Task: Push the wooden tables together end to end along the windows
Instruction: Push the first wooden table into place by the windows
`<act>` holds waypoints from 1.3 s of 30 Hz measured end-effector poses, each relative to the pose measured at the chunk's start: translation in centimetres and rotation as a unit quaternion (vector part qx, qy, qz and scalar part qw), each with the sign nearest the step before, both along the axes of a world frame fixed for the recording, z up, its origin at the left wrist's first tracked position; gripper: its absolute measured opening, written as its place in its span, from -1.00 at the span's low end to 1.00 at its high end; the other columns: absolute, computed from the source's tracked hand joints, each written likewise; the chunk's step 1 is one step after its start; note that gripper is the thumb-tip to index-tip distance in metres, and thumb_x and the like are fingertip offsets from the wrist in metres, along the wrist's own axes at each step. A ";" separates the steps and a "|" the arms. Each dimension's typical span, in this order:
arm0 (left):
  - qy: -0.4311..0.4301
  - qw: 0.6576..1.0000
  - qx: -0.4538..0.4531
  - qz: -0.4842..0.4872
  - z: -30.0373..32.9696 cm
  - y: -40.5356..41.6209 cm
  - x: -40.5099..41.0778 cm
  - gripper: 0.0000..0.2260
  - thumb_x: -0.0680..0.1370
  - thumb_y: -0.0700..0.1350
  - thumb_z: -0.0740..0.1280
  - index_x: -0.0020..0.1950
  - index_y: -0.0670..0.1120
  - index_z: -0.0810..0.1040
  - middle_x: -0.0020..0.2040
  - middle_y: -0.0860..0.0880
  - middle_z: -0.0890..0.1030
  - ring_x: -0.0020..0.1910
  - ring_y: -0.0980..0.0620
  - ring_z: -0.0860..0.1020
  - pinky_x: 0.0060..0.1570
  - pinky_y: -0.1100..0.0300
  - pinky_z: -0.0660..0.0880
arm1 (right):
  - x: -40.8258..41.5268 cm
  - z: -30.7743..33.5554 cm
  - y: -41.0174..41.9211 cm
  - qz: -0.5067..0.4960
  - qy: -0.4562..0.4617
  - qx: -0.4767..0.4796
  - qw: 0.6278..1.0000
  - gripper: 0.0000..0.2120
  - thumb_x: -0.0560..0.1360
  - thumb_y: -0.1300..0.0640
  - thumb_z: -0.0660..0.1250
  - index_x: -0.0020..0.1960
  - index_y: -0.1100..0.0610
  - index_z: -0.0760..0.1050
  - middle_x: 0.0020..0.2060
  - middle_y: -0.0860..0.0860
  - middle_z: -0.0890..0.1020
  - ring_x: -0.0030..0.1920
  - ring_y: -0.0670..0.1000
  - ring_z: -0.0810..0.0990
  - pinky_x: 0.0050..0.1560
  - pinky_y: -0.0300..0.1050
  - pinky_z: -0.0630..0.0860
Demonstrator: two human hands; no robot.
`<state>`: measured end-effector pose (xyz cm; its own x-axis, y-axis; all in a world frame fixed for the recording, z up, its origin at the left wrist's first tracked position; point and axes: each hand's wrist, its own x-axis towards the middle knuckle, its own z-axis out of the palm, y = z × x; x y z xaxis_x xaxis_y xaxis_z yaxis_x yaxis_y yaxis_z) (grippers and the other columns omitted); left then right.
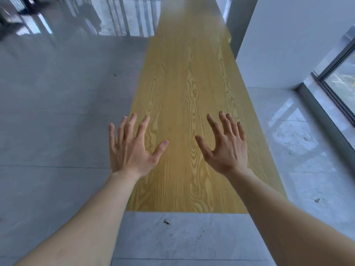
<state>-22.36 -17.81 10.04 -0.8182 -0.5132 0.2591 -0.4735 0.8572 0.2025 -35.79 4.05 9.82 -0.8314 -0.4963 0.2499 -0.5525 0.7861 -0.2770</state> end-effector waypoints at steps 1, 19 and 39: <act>0.017 1.000 -0.006 0.006 2.3 -1.5 0.0 -0.17 0.48 0.53 0.02 0.64 0.10 0.24 0.66 -0.10 0.22 0.65 -0.13 0.11 0.60 -0.24 -0.13 | -0.3 2.3 -1.8 0.008 0.009 -0.007 1.000 -0.25 0.60 -0.45 -0.01 0.67 -0.10 0.14 0.68 0.11 0.16 0.68 0.12 0.01 0.65 0.23 -0.07; 0.205 0.954 -0.185 0.115 37.8 -47.8 10.8 -0.16 0.50 0.56 -0.09 0.63 0.09 0.23 0.62 -0.12 0.28 0.62 -0.19 0.19 0.59 -0.29 -0.03 | 4.5 36.1 -49.3 0.113 0.171 -0.111 0.972 -0.15 0.51 -0.58 -0.13 0.69 -0.20 -0.09 0.71 0.03 -0.08 0.68 0.11 -0.22 0.61 0.33 -0.27; 0.224 0.953 -0.198 0.042 40.8 -84.4 -25.2 -0.17 0.51 0.55 -0.10 0.67 0.13 0.13 0.68 -0.07 0.16 0.66 -0.12 0.07 0.61 -0.26 -0.11 | -28.8 39.0 -84.7 0.042 0.192 -0.080 0.977 -0.08 0.39 -0.68 -0.28 0.65 -0.29 -0.27 0.68 0.00 -0.27 0.64 0.12 -0.42 0.52 0.36 -0.48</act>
